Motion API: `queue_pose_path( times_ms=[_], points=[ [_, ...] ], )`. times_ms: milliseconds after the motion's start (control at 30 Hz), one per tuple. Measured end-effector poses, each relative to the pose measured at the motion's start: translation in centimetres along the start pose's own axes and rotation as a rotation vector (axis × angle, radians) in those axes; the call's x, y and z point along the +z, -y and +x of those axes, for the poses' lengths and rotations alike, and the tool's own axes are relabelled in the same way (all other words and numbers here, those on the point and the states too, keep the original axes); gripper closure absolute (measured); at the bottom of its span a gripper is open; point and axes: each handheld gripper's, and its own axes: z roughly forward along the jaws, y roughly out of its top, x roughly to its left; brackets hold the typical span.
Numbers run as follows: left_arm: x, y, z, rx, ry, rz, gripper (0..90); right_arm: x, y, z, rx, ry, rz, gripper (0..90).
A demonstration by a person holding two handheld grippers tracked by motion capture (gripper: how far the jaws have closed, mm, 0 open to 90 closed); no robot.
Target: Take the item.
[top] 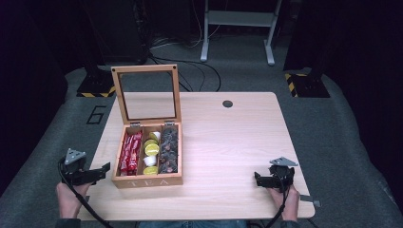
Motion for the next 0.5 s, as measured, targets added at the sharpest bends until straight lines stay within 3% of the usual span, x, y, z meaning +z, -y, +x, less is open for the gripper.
queue_pose_path(
  times_ms=[500],
  points=[
    [0.5, -2.2, -2.3, 0.045, 0.06, 0.001, 2.5, 0.0, 0.0, 0.0, 0.0, 0.0, 0.0, 0.2]
  ],
)
